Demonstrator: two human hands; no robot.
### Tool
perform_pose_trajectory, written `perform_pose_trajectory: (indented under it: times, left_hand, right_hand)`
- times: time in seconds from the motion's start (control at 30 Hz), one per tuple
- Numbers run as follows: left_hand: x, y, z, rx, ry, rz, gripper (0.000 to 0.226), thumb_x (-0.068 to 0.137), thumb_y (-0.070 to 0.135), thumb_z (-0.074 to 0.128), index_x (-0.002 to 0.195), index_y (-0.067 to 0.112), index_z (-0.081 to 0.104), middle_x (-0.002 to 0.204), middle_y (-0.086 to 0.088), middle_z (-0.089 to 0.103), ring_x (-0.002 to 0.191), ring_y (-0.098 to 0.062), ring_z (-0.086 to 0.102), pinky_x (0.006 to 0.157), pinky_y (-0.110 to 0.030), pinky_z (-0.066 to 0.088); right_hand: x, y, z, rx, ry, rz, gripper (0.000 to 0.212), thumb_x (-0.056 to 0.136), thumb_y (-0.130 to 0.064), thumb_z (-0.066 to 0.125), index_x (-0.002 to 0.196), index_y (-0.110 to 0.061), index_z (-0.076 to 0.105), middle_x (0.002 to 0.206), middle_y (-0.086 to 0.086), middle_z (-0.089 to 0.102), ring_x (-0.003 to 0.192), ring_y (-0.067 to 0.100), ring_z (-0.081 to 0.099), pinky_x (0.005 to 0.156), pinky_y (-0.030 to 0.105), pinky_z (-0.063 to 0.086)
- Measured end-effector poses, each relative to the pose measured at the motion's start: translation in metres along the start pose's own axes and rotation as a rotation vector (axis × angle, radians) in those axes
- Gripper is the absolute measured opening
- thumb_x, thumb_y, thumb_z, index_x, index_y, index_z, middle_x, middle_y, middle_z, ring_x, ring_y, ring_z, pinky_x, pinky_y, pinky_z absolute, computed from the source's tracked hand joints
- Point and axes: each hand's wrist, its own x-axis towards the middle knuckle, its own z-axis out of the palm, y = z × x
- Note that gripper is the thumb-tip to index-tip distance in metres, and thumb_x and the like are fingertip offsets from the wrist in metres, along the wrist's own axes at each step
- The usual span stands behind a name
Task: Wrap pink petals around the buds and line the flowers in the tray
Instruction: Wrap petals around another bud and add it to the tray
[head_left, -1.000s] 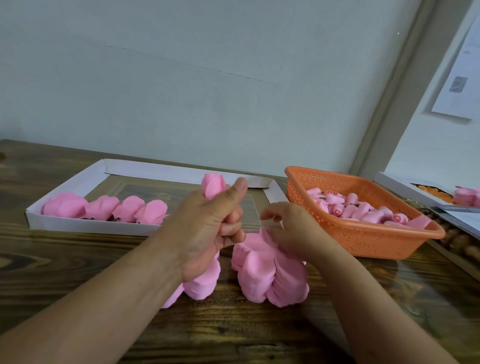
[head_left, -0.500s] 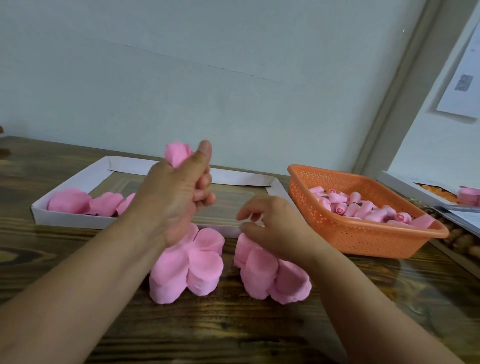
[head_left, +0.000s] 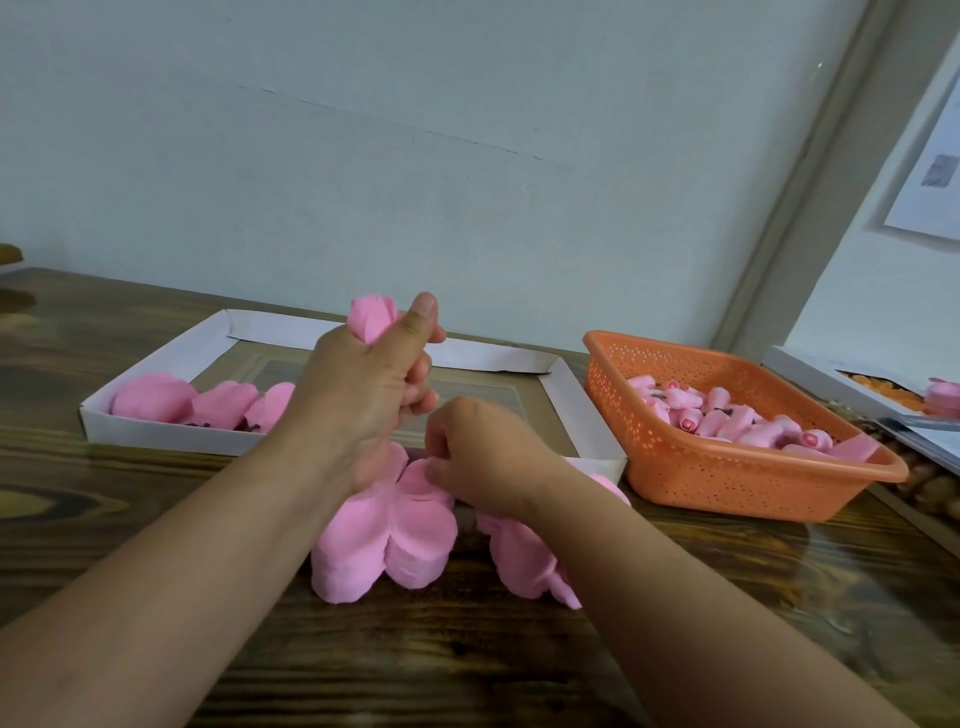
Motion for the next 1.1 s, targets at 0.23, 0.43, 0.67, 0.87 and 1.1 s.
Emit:
perform_pose_trajectory:
  times: [0.23, 0.43, 0.67, 0.87, 1.1]
  left_hand:
    - [-0.002, 0.0, 0.002, -0.004, -0.015, 0.008, 0.028, 0.092, 0.035, 0.057, 0.074, 0.013, 0.056, 0.045, 0.01, 0.039, 0.037, -0.004, 0.031, 0.045, -0.018, 0.042]
    - [-0.002, 0.001, 0.001, 0.01, -0.014, 0.023, 0.028, 0.092, 0.035, 0.057, 0.074, 0.014, 0.056, 0.046, 0.009, 0.039, 0.037, -0.005, 0.032, 0.046, -0.019, 0.044]
    - [-0.002, 0.001, 0.002, -0.009, -0.011, 0.037, 0.028, 0.092, 0.033, 0.057, 0.073, 0.012, 0.056, 0.045, 0.008, 0.038, 0.037, -0.005, 0.03, 0.045, -0.018, 0.04]
    - [-0.002, 0.0, 0.0, 0.027, -0.003, 0.012, 0.028, 0.092, 0.033, 0.057, 0.074, 0.012, 0.057, 0.045, 0.008, 0.039, 0.037, -0.006, 0.03, 0.046, -0.02, 0.041]
    - [-0.005, -0.002, 0.003, 0.04, -0.011, -0.018, 0.027, 0.091, 0.034, 0.058, 0.074, 0.012, 0.058, 0.048, 0.005, 0.04, 0.037, -0.006, 0.032, 0.047, -0.021, 0.043]
  right_hand:
    - [-0.005, -0.001, 0.009, -0.261, 0.19, -0.18, 0.02, 0.085, -0.014, 0.056, 0.071, -0.018, 0.041, 0.07, -0.003, 0.034, 0.073, 0.019, 0.035, 0.068, 0.029, 0.022]
    - [-0.01, 0.005, -0.001, 0.087, 0.163, -0.106, 0.005, 0.078, -0.005, 0.057, 0.074, -0.008, 0.056, 0.083, 0.008, 0.06, 0.08, 0.028, 0.055, 0.065, 0.033, 0.041]
    - [-0.016, 0.018, -0.011, 1.103, 0.164, 0.077, 0.022, 0.085, 0.006, 0.057, 0.071, -0.011, 0.051, 0.055, 0.003, 0.053, 0.051, 0.014, 0.052, 0.05, 0.024, 0.044]
    - [-0.016, 0.037, -0.012, 1.207, 0.373, 0.326, 0.024, 0.087, -0.001, 0.056, 0.069, -0.015, 0.053, 0.06, 0.001, 0.055, 0.059, 0.018, 0.052, 0.058, 0.028, 0.042]
    - [-0.028, 0.046, -0.02, 1.083, 0.454, 0.22, 0.026, 0.08, 0.008, 0.057, 0.066, -0.013, 0.064, 0.053, -0.017, 0.062, 0.053, -0.004, 0.057, 0.048, 0.015, 0.046]
